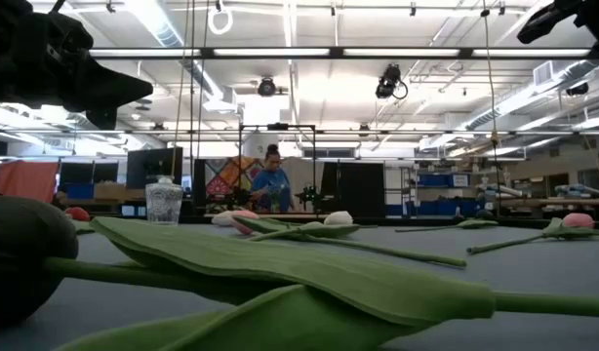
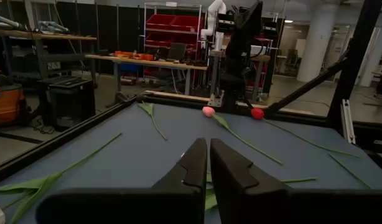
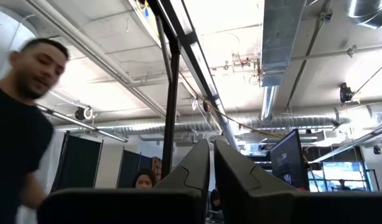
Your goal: Sort flowers into vase by color
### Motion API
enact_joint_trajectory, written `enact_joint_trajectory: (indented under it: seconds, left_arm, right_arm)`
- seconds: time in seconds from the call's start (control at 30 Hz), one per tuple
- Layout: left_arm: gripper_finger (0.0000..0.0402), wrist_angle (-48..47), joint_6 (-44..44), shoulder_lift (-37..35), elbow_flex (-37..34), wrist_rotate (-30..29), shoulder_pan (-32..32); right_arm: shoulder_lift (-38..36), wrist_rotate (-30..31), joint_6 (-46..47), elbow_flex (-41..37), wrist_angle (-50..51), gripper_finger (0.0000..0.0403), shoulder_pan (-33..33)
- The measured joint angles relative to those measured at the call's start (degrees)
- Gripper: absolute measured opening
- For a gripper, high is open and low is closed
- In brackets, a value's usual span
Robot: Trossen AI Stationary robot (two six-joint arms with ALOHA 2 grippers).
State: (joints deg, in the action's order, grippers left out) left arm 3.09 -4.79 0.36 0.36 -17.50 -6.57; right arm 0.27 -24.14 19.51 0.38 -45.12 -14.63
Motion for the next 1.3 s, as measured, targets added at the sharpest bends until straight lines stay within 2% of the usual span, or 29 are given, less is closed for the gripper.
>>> enact_joint_trajectory:
  seconds: [0.37, 0.47, 0.67, 0.8, 0.87, 1.0, 1.1, 1.23, 1.3]
  left_arm:
    - [0.0027, 0.0, 0.02, 0.0, 0.0, 0.0, 0.02]
    - [0.0027, 0.53, 2.98, 0.0, 0.0, -0.13, 0.01]
    - [0.0027, 2.62, 3.91, 0.0, 0.02, -0.22, 0.02]
    - [0.0027, 3.26, 3.85, 0.0, 0.01, -0.2, 0.0]
    - [0.0027, 4.53, 1.54, 0.0, 0.0, -0.15, 0.0]
    - [0.0027, 8.77, -13.28, 0.0, 0.0, -1.11, -0.02]
    - [0.0027, 9.81, -18.16, 0.0, 0.01, -2.43, 0.02]
    - [0.0027, 11.14, -18.73, 0.0, 0.01, -2.43, 0.02]
    - [0.0027, 11.9, -20.3, 0.0, 0.0, -2.43, 0.02]
  right_arm:
    - [-0.01, 0.47, -2.04, -0.01, 0.01, 0.0034, -0.03]
    - [0.0, 0.55, -3.6, 0.0, -0.15, 0.0034, -0.03]
    - [0.0, 3.99, -4.09, 0.0, -6.81, 0.0034, -0.03]
    - [-0.02, 3.44, -4.09, 0.0, -9.33, 0.0034, -0.03]
    - [-0.01, 3.1, -4.07, 0.0, -9.25, 0.0034, -0.03]
    - [-0.02, 2.71, -0.71, 0.0, -9.25, 0.0034, 0.02]
    - [0.2, 7.88, 3.22, 0.02, -7.5, 0.0034, 0.03]
    - [0.26, 18.59, 15.28, 0.02, -2.87, 0.0034, 0.02]
    - [0.26, 21.95, 18.68, 0.02, -0.72, 0.0034, 0.02]
